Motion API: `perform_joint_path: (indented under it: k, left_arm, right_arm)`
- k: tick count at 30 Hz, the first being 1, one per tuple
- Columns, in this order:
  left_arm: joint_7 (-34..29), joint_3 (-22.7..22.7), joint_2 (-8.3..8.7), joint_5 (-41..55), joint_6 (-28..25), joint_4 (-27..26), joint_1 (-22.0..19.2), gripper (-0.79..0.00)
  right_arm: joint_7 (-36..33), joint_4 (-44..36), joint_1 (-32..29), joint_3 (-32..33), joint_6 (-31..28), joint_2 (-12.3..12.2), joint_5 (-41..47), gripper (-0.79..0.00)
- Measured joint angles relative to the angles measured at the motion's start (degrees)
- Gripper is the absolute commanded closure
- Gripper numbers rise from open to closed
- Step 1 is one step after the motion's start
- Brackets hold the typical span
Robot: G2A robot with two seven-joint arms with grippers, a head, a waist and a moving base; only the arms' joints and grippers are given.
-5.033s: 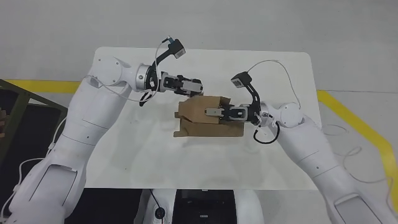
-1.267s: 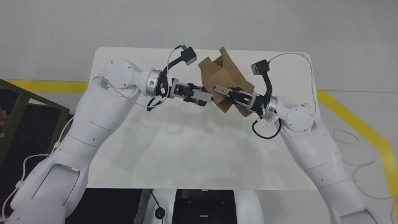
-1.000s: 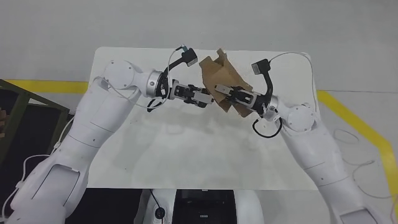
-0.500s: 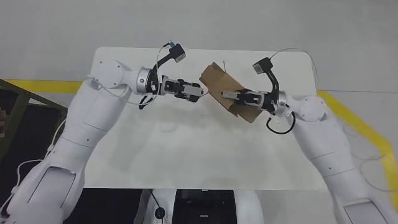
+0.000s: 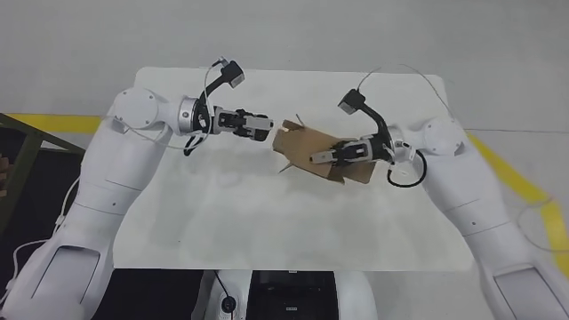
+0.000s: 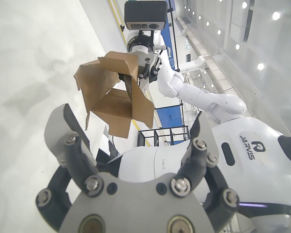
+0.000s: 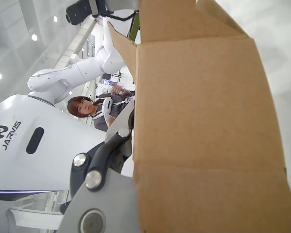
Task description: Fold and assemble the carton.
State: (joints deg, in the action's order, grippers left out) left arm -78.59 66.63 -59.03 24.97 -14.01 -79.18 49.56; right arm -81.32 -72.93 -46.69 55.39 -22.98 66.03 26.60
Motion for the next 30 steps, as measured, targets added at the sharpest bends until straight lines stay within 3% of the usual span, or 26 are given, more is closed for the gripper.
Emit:
perform_joint_path:
  k: [7, 22, 26, 30]
  left_arm:
    - [0.8, -0.5, 0.00, 0.1, 0.0, 0.7, 0.0, -0.785]
    - [3.4, 0.0, 0.11, -1.0, -0.3, 0.1, 0.7, -0.785]
    - [3.5, 1.1, 0.35, 0.2, -3.0, 0.8, 2.3, -0.785]
    - [1.2, 3.0, 0.53, 6.0, -5.7, 4.8, 2.8, -0.785]
  right_arm:
    - [0.6, -0.8, 3.2, -3.2, -0.6, -0.5, 1.8, 0.000]
    - [1.2, -1.0, 2.6, -3.4, -0.1, -0.4, 2.2, 0.000]
    - [-1.1, -0.5, 2.7, -3.5, 0.8, 0.0, 9.1, 0.000]
    - [-3.1, 3.1, 4.7, -3.8, 3.1, 0.3, 13.8, 0.000]
